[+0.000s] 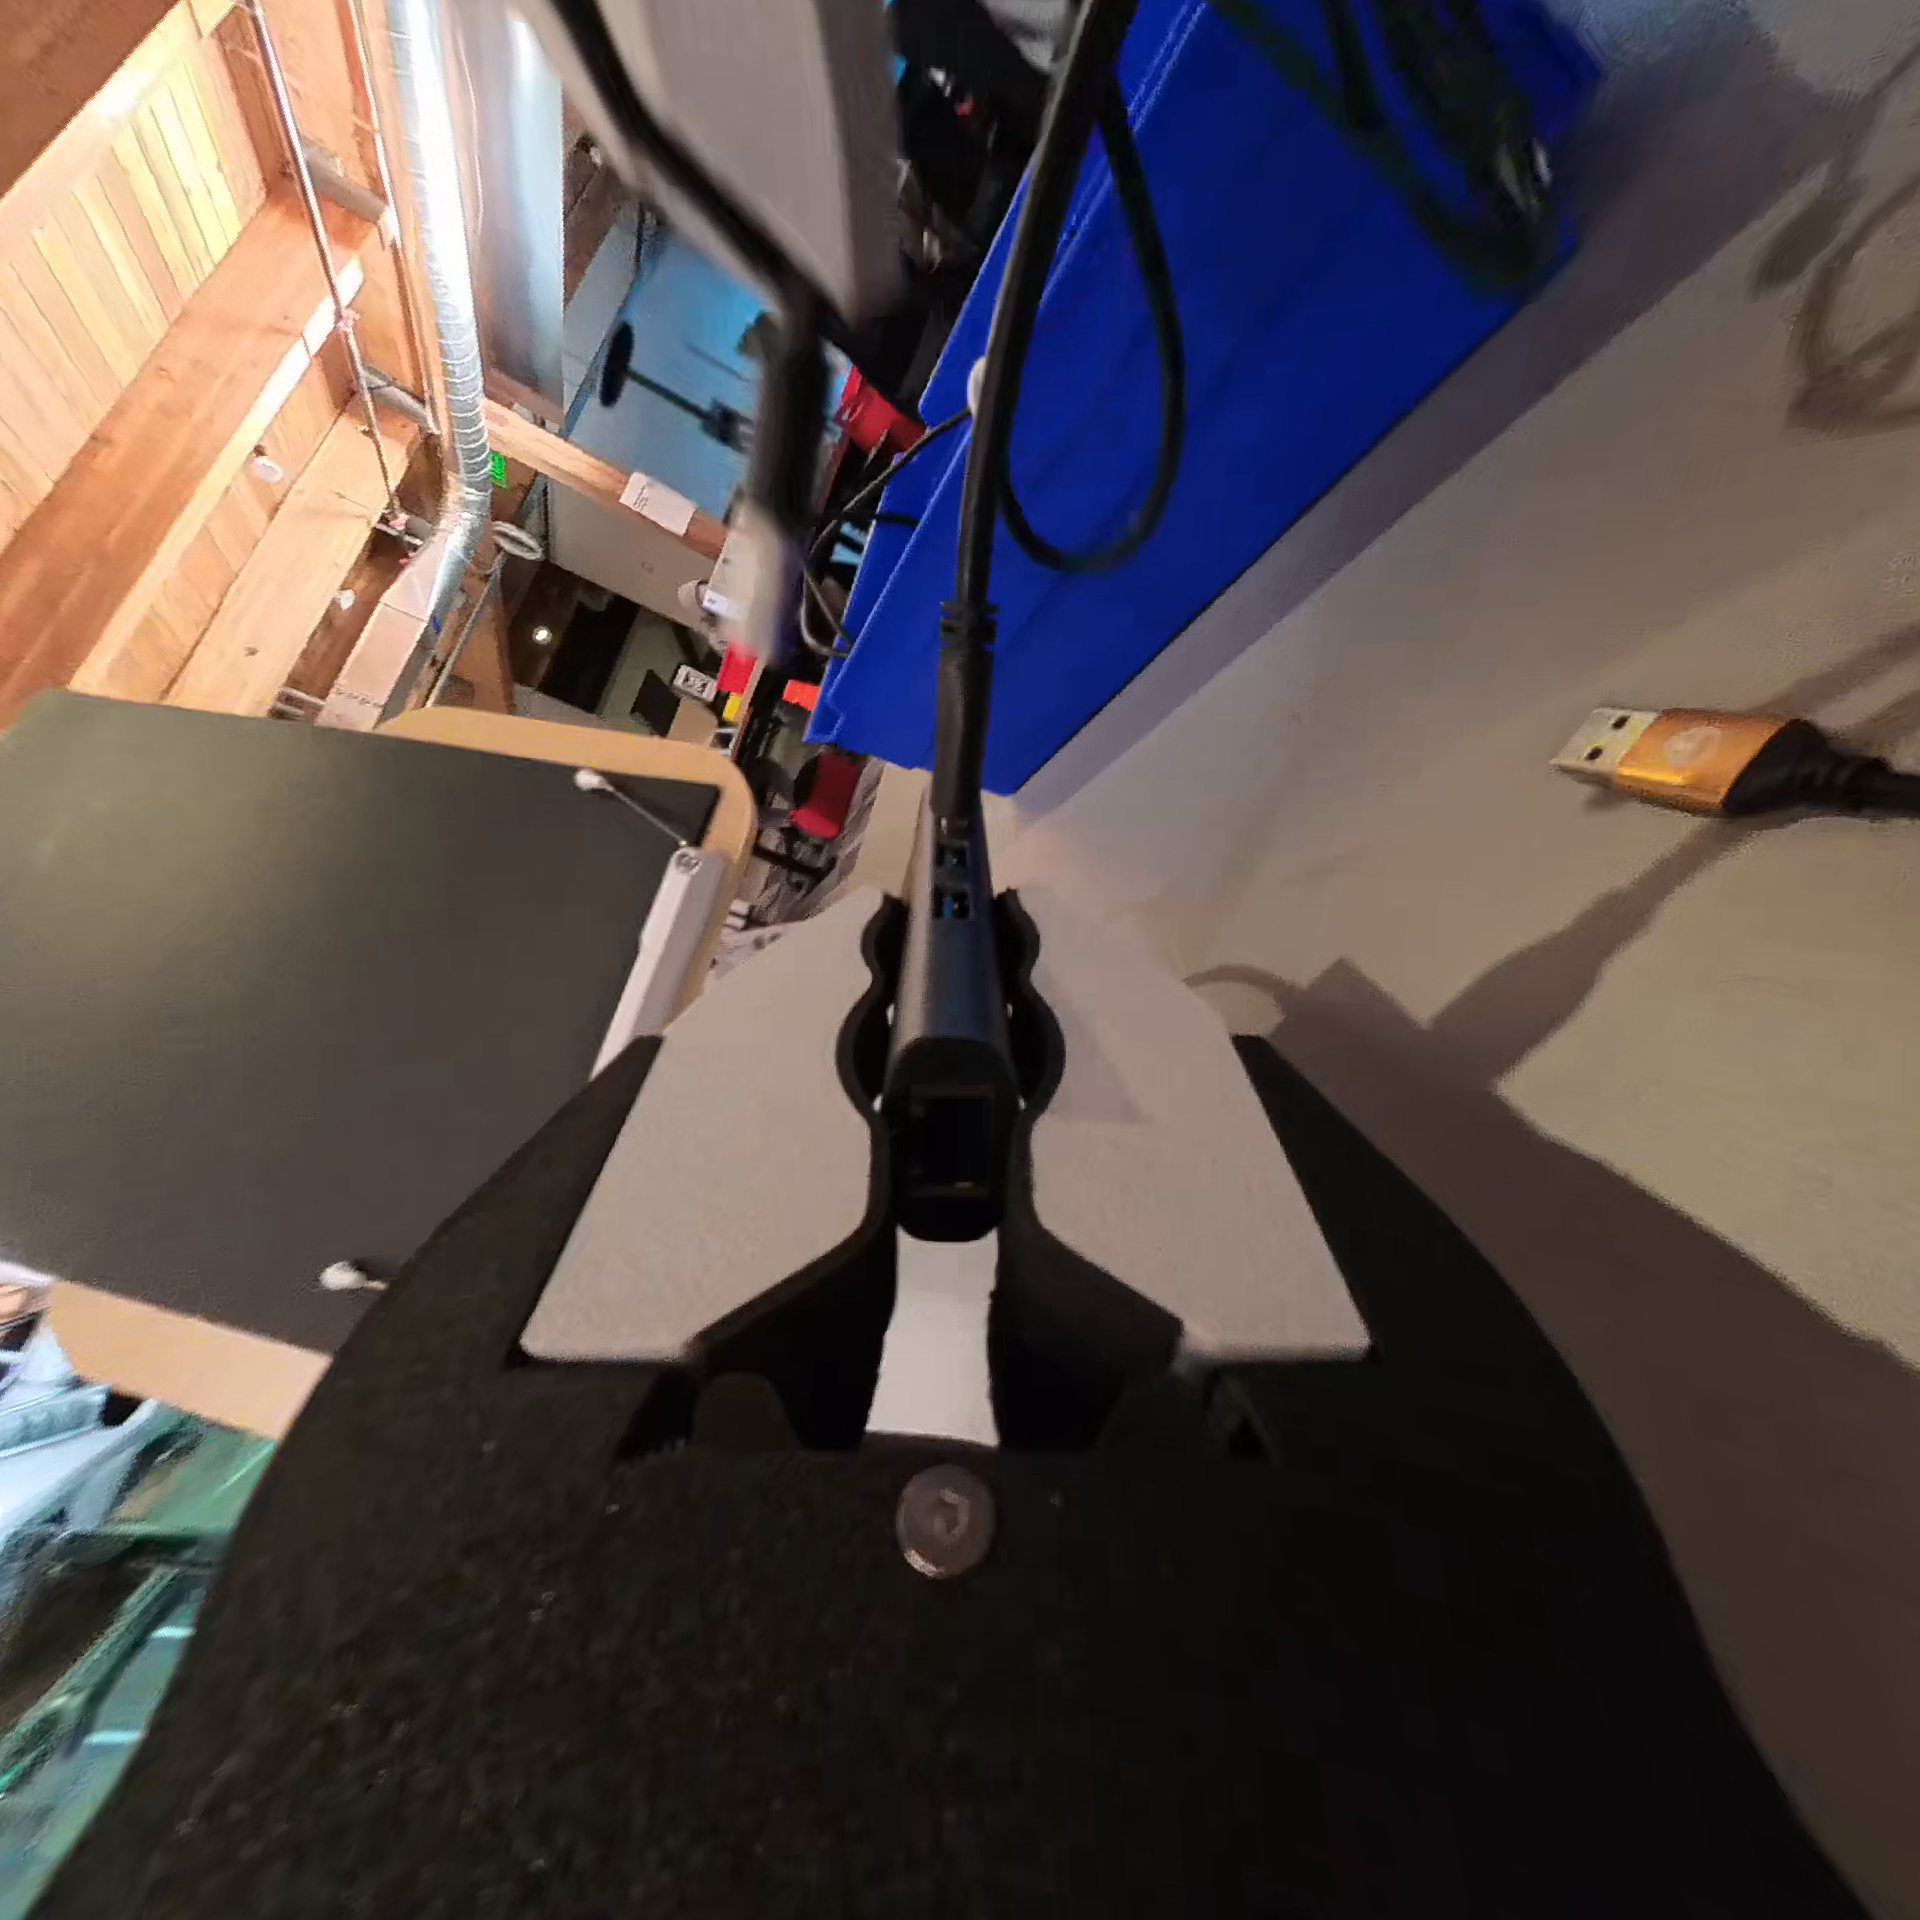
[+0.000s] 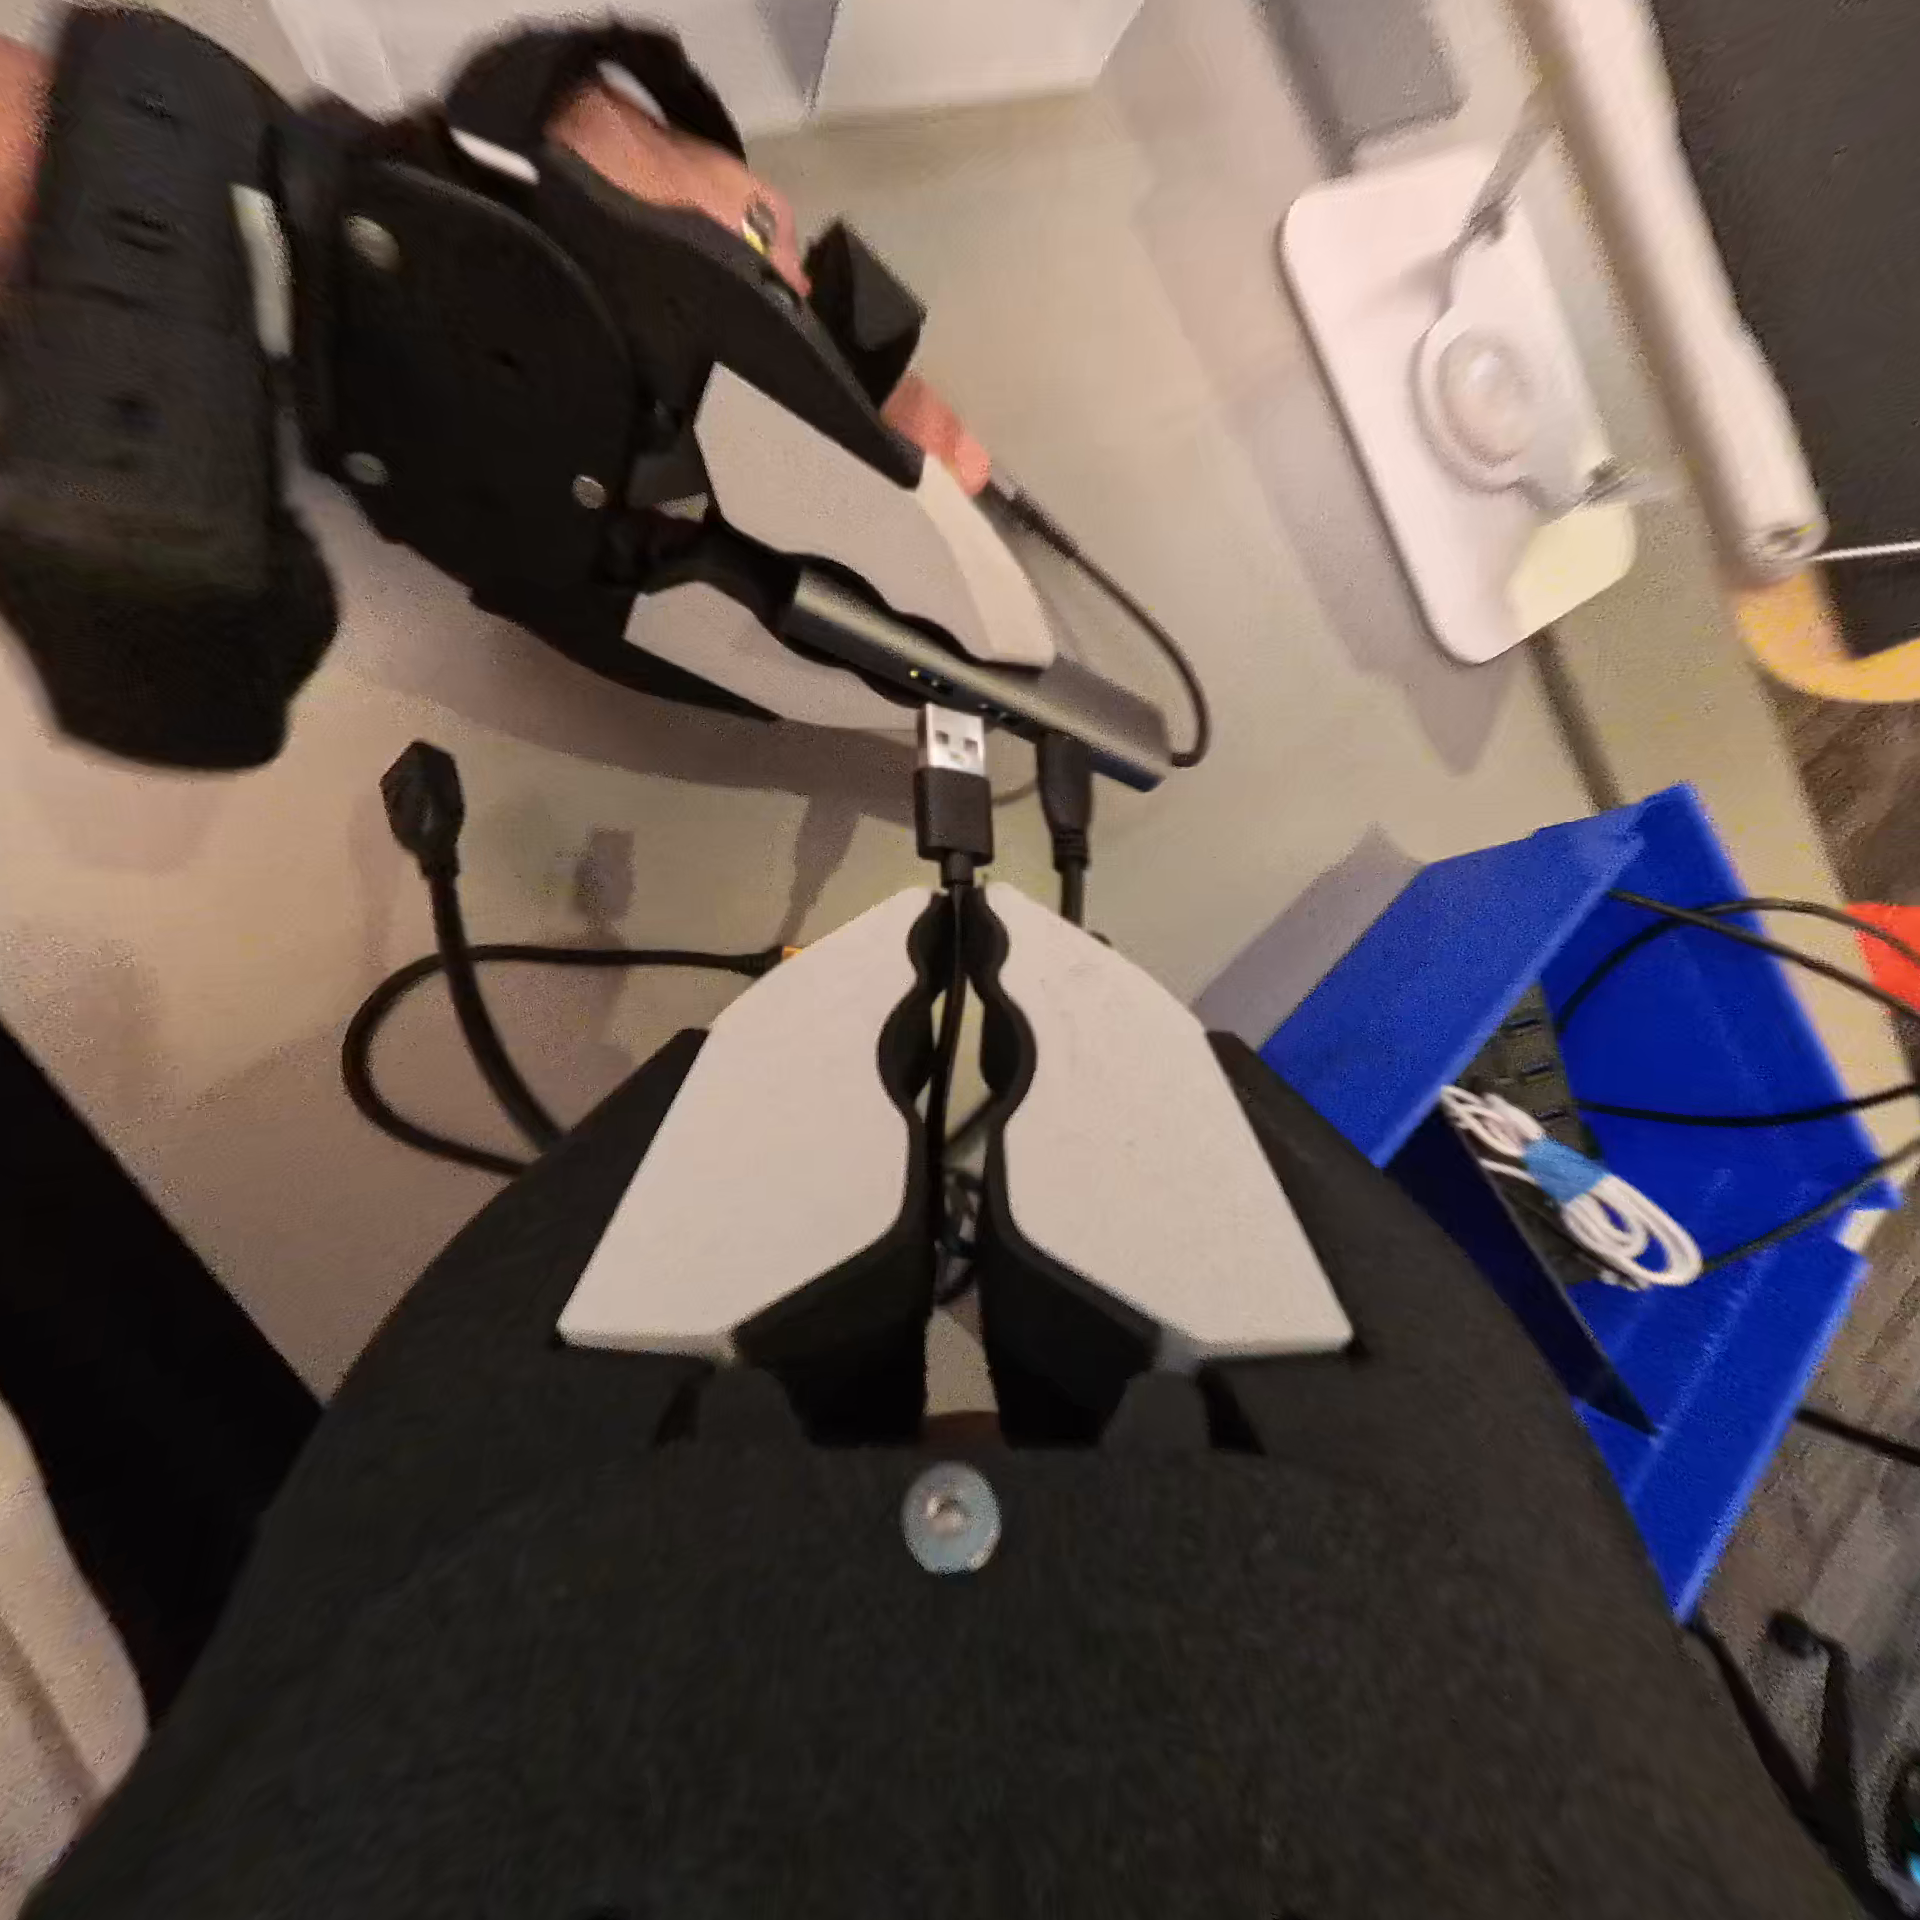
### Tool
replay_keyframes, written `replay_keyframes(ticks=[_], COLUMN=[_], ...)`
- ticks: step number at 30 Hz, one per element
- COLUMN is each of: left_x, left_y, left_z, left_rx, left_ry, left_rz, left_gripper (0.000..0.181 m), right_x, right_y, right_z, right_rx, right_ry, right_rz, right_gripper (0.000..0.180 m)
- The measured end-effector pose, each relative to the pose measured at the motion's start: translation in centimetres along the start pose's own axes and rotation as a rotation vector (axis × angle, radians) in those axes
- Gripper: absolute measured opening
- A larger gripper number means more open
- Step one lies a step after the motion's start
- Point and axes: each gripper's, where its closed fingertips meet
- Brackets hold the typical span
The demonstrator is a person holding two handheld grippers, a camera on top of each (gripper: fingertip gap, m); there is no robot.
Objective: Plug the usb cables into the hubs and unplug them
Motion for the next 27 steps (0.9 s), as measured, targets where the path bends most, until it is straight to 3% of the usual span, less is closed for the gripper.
replay_keyframes(ticks=[3,6,27], left_x=[-0.2,-0.1,1.1], left_y=[-0.2,-0.2,-0.2], left_z=[0.0,0.0,-0.5], left_rx=[-0.043,-0.049,-0.043], left_ry=[0.026,0.021,-0.03], left_rz=[-0.041,-0.059,-0.046], left_gripper=[0.017,0.017,0.017], right_x=[-0.7,0.4,0.1], right_y=[-0.6,-1.3,-2.1], right_z=[-3.1,-4.4,-5.6], right_rx=[-0.08,-0.095,-0.122], right_ry=[0.047,-0.041,-0.024], right_rz=[-0.087,-0.092,-0.046], right_gripper=[0.002,0.003,0.003])
Point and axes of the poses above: each gripper's, where its closed fingertips meet, z back along the fingers, y out of its top, x = y × z across the jaws, and after that the axes turned 7 degrees about -y, right-handed
